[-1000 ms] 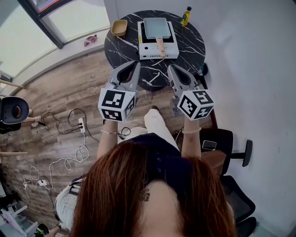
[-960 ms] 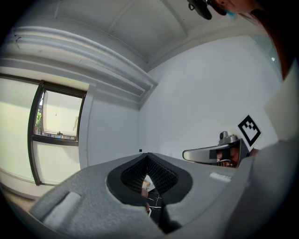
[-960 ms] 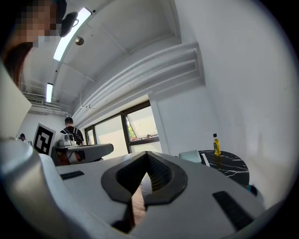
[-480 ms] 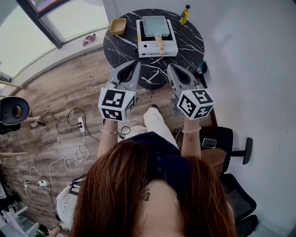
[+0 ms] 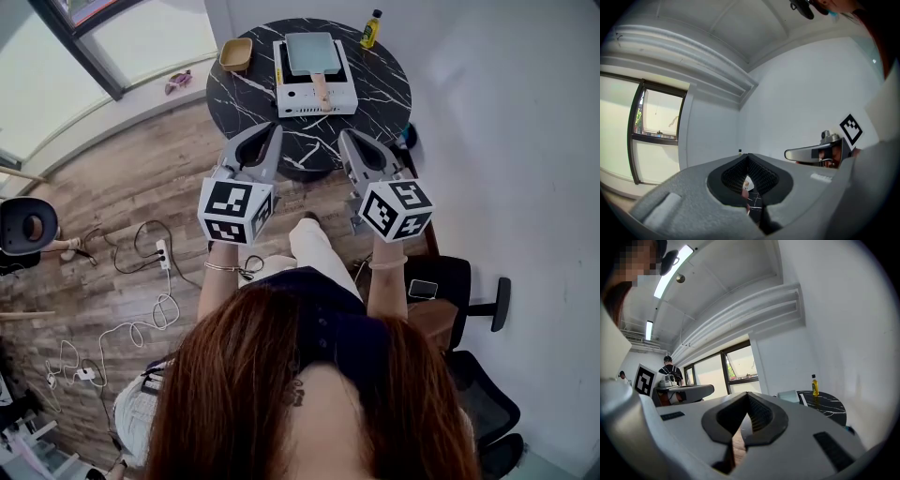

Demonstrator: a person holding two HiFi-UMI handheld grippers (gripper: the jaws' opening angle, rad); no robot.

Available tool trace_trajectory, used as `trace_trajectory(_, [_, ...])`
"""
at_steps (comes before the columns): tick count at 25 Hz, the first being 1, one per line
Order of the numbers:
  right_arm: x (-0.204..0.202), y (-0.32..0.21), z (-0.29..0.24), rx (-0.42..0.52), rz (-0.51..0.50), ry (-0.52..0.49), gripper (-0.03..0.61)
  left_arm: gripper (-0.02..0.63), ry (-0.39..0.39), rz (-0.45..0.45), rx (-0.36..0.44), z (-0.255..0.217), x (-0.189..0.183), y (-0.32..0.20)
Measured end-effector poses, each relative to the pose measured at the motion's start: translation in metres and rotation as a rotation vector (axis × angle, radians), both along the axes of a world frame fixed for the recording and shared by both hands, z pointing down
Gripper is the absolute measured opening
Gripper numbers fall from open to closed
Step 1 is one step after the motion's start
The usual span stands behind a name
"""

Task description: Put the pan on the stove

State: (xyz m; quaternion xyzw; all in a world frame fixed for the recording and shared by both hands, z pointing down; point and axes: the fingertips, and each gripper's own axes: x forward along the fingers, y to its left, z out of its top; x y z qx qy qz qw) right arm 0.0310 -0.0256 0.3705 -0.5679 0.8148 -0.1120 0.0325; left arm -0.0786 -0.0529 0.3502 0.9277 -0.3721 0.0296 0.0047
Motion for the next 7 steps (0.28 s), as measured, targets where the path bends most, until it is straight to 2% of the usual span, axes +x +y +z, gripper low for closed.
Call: trace_trajectory(7, [0.005,-0.0041,0.0006,-0.003,0.005,-0.005,0.008,0.011,0.0,0.003,-0.001,0.0006,0.0047,-0.0042])
